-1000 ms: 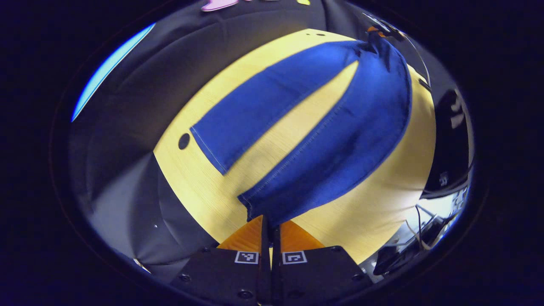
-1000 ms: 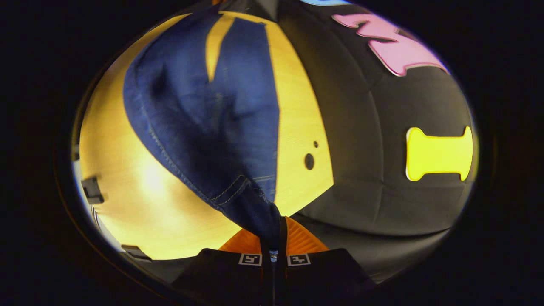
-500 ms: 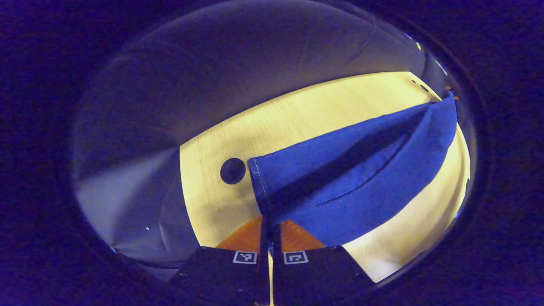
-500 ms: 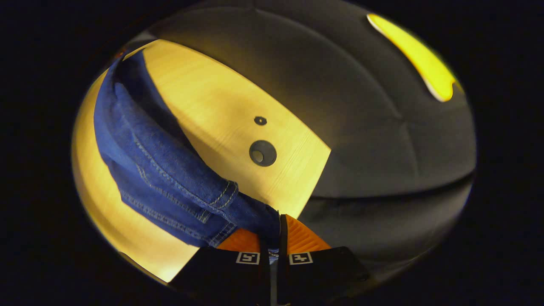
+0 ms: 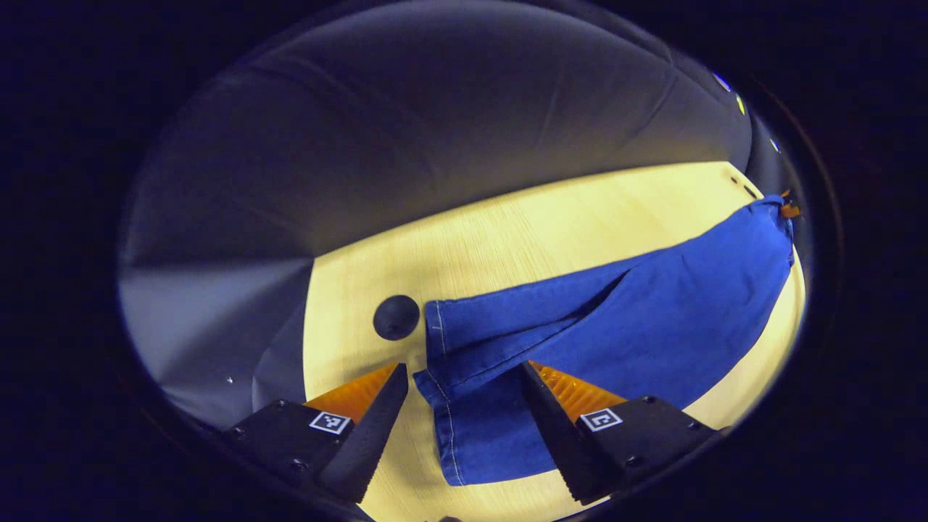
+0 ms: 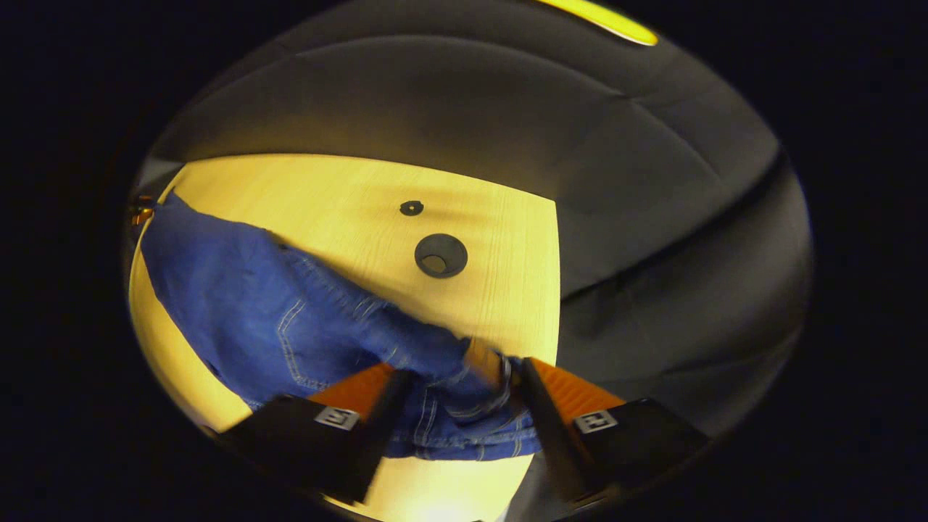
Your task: Grasp the waist and the cuffs of the jeans and fold them to make the two legs overlap; first hold the waist and fold one-third of the jeans toward the cuffs, then hold the cuffs and fold the remaining one-third in the same direction to finish folding.
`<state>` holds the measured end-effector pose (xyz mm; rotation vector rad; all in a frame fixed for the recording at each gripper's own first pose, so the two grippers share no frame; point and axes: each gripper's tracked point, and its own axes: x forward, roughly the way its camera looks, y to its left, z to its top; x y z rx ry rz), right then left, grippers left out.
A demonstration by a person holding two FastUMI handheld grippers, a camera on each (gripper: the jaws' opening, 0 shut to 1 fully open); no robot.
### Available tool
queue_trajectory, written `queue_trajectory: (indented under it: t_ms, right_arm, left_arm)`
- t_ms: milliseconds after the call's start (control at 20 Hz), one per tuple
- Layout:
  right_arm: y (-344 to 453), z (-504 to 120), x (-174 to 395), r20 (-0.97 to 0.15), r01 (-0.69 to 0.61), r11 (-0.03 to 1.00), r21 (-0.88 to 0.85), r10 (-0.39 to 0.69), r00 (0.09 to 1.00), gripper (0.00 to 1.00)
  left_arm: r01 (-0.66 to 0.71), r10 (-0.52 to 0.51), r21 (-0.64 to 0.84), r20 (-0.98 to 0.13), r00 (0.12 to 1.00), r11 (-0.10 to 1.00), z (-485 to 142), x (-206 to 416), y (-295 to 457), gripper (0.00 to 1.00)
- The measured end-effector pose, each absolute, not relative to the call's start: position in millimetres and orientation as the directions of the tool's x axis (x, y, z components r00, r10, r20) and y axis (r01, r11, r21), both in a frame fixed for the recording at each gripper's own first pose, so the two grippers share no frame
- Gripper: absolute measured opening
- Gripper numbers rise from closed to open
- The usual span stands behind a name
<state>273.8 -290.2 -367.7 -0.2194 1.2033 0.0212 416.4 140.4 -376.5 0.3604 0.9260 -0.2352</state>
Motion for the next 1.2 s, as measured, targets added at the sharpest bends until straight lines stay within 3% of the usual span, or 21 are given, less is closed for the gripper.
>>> queue_trajectory:
  t_ms: [50,200,400,550,700,1050,1200]
  right_arm:
    - [-289.3,-358.1,270.3,-0.919,-0.104,0.983,-0.153,-0.103,0.381,1.0]
    - [-275.0,-333.1,256.2,-0.882,-0.006,0.994,-0.106,-0.091,0.463,1.0]
    - [-264.2,-300.5,241.3,-0.815,0.176,0.984,-0.006,-0.107,0.569,0.99]
    - [-278.1,-292.2,239.1,-0.752,0.295,0.955,-0.031,-0.217,0.622,0.98]
    - [-300.4,-296.6,238.3,-0.719,0.438,0.898,-0.049,-0.336,0.608,0.98]
    - [-303.3,-316.3,230.9,-0.752,0.722,0.673,0.16,-0.391,0.531,0.99]
    - [-307.1,-308.6,232.8,-0.746,0.753,0.621,0.218,-0.391,0.539,0.99]
  left_arm:
    - [0.326,-0.047,0.207,-0.778,0.627,0.922,-362.7,415.9,138.1,0.99]
    - [0.223,-0.056,0.179,-0.646,0.761,0.958,-319.2,406.3,120.6,0.99]
    - [0.156,-0.131,0.012,-0.49,0.862,0.988,-259.7,376.6,67.6,0.99]
    - [0.222,-0.177,0.052,-0.442,0.88,0.974,-238.5,337.5,30.7,0.99]
    - [0.288,-0.233,0.043,-0.48,0.846,0.957,-235.9,289.3,-6.9,0.99]
    - [0.357,-0.314,0.006,-0.463,0.829,0.934,-207.9,238.4,-65.9,0.99]
    - [0.397,-0.339,0.022,-0.479,0.81,0.918,-209.7,236.0,-80.4,0.98]
